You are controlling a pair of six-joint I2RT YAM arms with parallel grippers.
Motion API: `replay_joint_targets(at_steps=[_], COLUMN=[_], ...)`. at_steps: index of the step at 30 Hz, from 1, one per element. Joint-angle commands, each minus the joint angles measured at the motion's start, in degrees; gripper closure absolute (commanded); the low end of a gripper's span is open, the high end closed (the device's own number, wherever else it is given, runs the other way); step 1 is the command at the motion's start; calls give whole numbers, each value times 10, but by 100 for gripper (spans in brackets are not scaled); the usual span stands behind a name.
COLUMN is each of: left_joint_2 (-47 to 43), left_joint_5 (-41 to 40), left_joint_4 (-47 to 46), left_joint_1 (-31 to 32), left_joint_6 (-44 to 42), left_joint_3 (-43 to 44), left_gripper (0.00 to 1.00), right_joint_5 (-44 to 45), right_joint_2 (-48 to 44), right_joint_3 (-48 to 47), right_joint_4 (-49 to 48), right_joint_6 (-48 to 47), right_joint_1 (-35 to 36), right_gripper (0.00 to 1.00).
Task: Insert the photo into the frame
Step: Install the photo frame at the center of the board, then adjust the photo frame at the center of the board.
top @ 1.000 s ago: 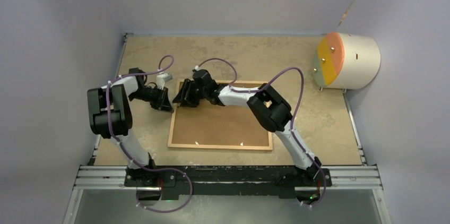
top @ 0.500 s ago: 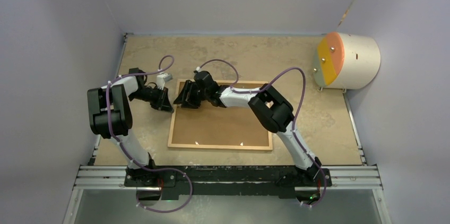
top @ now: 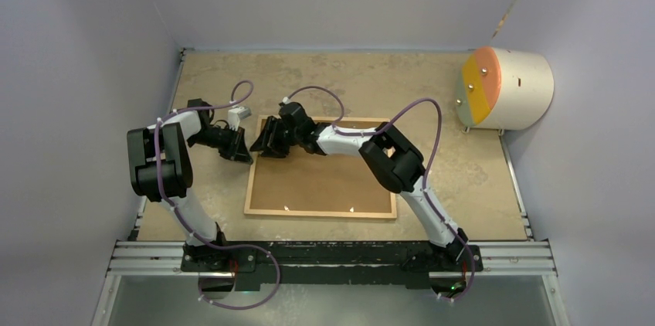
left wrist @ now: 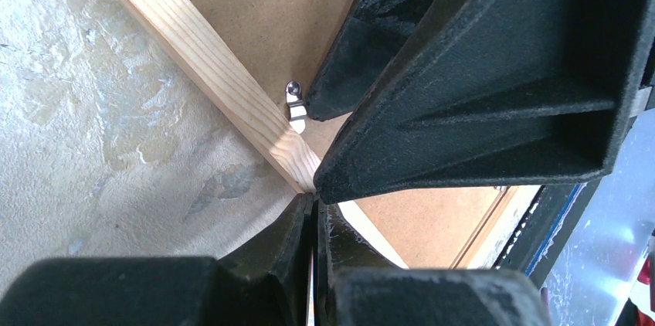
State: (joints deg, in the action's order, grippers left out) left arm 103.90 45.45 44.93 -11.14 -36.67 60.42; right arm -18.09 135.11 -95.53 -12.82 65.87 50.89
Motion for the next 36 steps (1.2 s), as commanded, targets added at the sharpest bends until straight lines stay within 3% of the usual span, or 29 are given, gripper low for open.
replay_joint_targets(at_steps=[1, 13, 20, 29, 36], left_joint_2=[10, 10, 5, -2, -4], left_joint_5=[-41, -38, -41, -39, -66], left_joint_4=[-44, -44, -40, -15, 35], left_joint_1=[8, 8, 7, -4, -22], left_joint_6=[-35, -37, -41, -61, -120], left_joint_3=[-18, -22, -21, -6, 21], left_gripper=[96, 96, 96, 96, 83], right_joint_5=[13, 91, 73, 57, 85], right_joint_2=[25, 3, -19, -141, -351], right_joint_3=[-12, 25, 39, 121, 288], right_joint_4=[42, -1, -3, 2, 101], right_joint_6=[4, 47, 45, -23, -116], right_joint_1=[9, 18, 18, -17, -144], right_gripper=[48, 49, 48, 30, 13])
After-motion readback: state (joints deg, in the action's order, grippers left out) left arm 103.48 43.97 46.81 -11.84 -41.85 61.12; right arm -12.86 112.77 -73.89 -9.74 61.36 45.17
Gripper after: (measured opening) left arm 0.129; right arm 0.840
